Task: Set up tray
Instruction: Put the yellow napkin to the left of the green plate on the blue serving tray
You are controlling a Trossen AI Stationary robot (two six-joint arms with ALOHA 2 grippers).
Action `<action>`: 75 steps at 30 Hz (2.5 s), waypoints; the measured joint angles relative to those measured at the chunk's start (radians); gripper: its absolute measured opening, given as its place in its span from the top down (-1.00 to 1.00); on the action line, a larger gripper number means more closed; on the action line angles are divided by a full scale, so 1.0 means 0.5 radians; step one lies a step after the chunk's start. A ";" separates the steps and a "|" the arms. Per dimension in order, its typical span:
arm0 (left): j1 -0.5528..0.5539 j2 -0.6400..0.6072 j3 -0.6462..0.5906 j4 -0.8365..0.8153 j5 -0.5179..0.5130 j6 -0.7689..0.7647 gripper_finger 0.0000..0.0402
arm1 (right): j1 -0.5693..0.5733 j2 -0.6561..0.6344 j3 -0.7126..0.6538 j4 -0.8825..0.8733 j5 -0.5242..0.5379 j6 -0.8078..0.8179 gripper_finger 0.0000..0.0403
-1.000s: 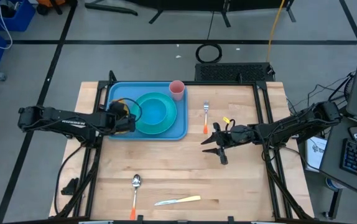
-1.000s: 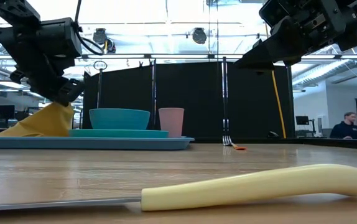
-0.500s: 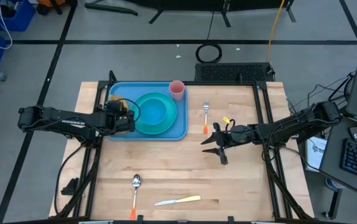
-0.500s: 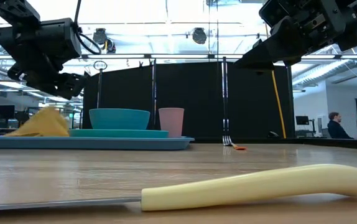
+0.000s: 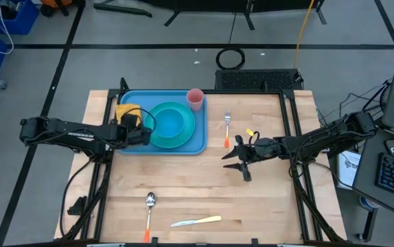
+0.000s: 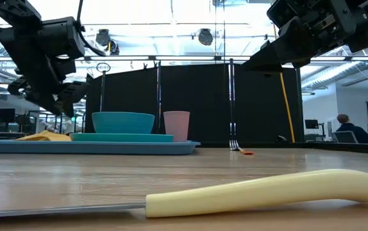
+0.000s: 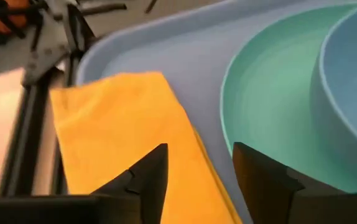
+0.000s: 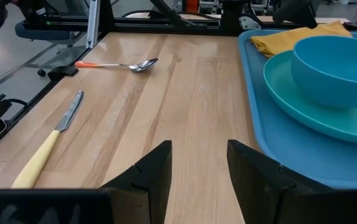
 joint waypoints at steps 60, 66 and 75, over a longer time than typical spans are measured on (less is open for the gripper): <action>1.082 0.640 0.000 0.614 0.754 1.020 0.99 | 0.000 0.000 0.000 0.023 -0.004 0.011 0.29; 1.068 0.632 -0.001 0.738 0.824 1.223 0.99 | 0.000 0.000 0.000 0.023 -0.001 0.004 0.29; 1.092 0.632 0.000 0.781 0.868 1.254 0.97 | 0.000 0.000 0.000 0.023 -0.001 0.004 0.29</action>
